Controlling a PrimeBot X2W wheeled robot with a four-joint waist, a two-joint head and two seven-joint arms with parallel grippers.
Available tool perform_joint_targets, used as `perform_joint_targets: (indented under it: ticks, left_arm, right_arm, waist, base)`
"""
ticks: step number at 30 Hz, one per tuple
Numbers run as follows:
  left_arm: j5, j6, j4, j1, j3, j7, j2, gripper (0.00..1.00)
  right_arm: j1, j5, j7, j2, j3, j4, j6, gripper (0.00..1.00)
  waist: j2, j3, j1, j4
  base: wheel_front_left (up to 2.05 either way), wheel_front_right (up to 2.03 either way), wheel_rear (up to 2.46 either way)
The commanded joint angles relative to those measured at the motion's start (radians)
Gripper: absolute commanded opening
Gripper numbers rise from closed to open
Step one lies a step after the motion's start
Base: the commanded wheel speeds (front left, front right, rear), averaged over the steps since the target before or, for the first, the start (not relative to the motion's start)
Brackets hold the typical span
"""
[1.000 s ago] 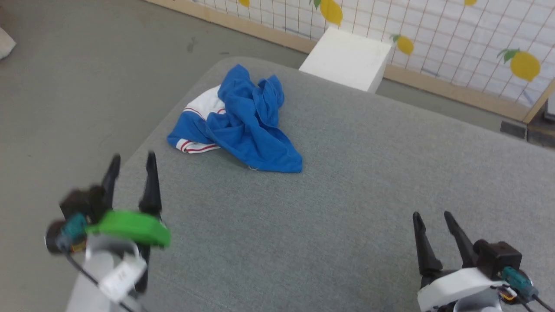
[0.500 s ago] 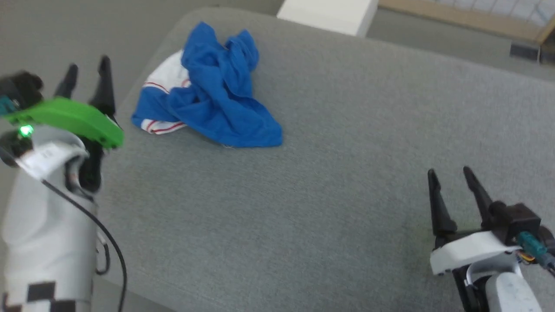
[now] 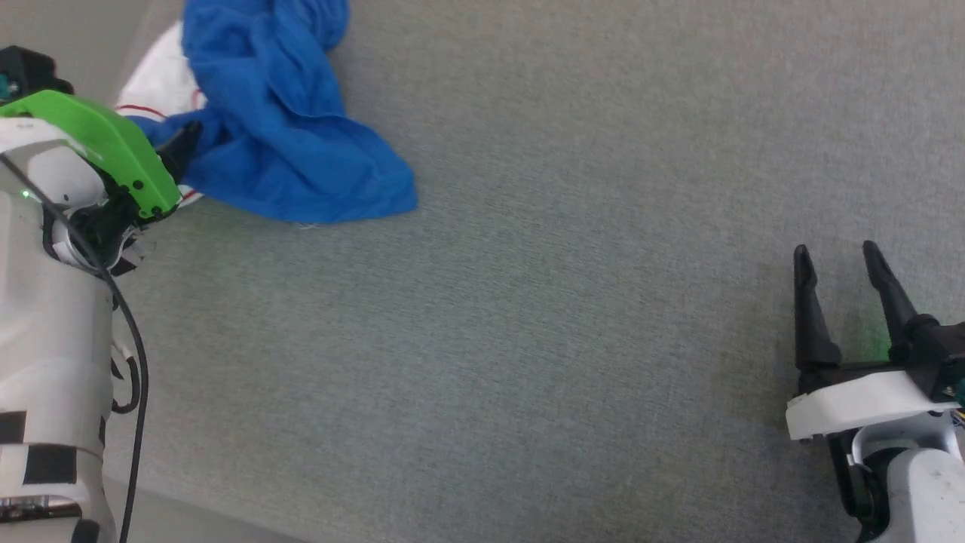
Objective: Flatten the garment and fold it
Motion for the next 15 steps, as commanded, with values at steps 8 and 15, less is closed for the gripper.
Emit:
perform_joint_targets:
  ticks: [8, 15]
  left_arm:
    - [-0.009, 0.031, 0.098, -0.043, -0.05, 0.199, -0.009, 1.0]
    - [0.004, 0.019, 0.113, -0.011, -0.101, 0.234, -0.034, 0.42]
  right_arm:
    - [-0.012, -0.013, 0.014, 0.0, -0.018, -0.045, -0.001, 1.0]
    - [-0.015, -0.014, 0.02, 0.0, -0.026, -0.054, -0.001, 1.0]
  waist:
    - [0.0, 0.089, -0.0002, -0.045]
    - [0.0, 0.098, -0.0002, -0.037]
  base:
    - [0.0, 0.0, 0.0]
    - [0.0, 0.0, 0.0]
